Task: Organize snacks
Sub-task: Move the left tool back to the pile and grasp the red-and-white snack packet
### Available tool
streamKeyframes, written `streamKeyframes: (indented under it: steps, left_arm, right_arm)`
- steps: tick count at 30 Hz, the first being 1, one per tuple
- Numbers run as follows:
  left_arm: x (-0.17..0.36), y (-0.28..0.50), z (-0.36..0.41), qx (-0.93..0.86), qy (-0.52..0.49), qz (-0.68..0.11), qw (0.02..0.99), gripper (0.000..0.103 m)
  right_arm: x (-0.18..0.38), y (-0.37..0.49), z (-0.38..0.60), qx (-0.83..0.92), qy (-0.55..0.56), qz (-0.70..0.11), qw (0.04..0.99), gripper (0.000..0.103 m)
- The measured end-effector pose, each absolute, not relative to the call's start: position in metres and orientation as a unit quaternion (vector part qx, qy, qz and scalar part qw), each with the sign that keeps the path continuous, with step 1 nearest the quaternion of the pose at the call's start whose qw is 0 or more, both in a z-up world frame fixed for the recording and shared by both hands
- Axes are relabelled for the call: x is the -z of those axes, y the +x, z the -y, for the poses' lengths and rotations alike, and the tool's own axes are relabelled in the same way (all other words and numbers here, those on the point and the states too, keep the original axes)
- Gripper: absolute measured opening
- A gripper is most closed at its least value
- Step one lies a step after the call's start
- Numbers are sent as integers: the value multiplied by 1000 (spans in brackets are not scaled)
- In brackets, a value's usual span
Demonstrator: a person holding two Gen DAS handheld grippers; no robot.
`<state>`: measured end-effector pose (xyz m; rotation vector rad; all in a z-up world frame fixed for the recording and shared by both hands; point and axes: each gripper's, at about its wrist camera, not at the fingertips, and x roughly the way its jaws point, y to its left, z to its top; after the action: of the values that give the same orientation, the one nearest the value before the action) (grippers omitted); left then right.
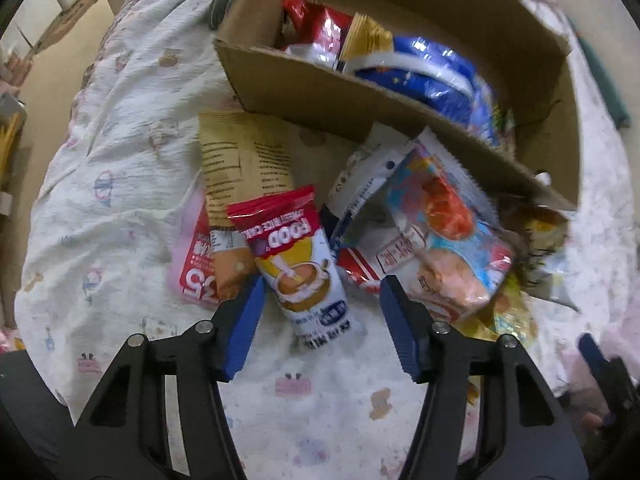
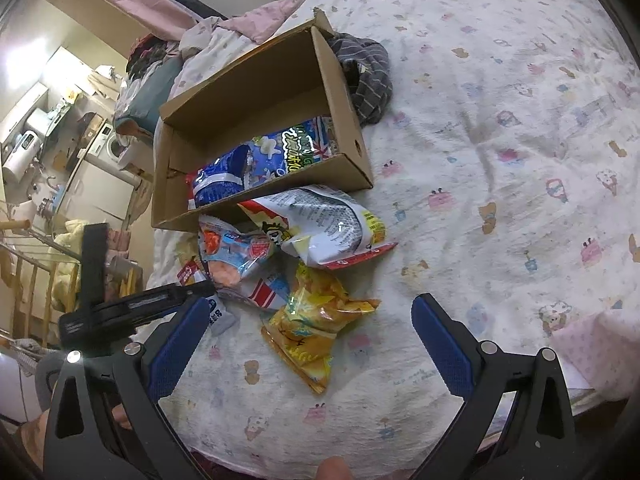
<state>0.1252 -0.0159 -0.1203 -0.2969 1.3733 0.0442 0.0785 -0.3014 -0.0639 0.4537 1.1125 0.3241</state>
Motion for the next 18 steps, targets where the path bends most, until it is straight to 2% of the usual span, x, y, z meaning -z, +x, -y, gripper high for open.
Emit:
streamKeyframes:
  steps: [5, 7, 12, 18]
  left_arm:
    - [134, 129, 20, -45, -108, -648, 753, 54]
    - [137, 127, 20, -47, -101, -652, 750, 36]
    - [135, 122, 20, -28, -114, -651, 750, 30]
    - [105, 98, 5, 4, -117, -629, 769, 26]
  right_arm:
    - [67, 77, 308, -148, 219, -525, 809, 103]
    - [68, 78, 308, -149, 220, -526, 808, 103]
    - [67, 80, 306, -153, 222, -524, 808, 103]
    - [81, 83, 311, -149, 252, -545, 786, 103]
